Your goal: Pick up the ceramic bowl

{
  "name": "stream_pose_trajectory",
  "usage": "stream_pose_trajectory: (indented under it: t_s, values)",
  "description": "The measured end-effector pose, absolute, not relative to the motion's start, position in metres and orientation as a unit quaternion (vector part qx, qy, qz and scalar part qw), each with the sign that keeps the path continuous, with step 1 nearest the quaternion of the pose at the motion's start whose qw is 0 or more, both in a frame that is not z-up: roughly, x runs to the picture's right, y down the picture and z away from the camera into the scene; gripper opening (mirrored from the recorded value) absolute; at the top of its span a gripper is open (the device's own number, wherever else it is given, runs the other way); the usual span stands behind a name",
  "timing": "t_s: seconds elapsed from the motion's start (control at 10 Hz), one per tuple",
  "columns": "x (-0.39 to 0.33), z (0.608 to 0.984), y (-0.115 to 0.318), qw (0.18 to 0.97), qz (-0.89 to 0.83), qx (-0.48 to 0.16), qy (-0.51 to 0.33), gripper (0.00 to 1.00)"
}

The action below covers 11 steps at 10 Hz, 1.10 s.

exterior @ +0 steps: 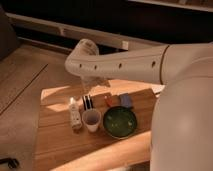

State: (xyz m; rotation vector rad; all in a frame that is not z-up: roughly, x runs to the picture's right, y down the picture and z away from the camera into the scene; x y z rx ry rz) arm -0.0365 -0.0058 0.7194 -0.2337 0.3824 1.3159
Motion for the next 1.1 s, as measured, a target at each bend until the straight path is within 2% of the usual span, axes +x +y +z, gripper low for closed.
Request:
stream_pose_trajectory:
  t_s: [0.3, 0.6, 0.8, 1.1]
  values:
    - [0.010, 0.732, 0.006, 0.712, 0.658, -0.079, 0.233, 0.65]
    - [0.059, 0.749, 0.057, 0.603, 0.746, -0.078, 0.271, 0.65]
    - [0.062, 0.768, 0.089, 0.561, 0.774, -0.094, 0.276, 0.65]
    - [0.053, 0.800, 0.089, 0.575, 0.775, -0.110, 0.238, 0.65]
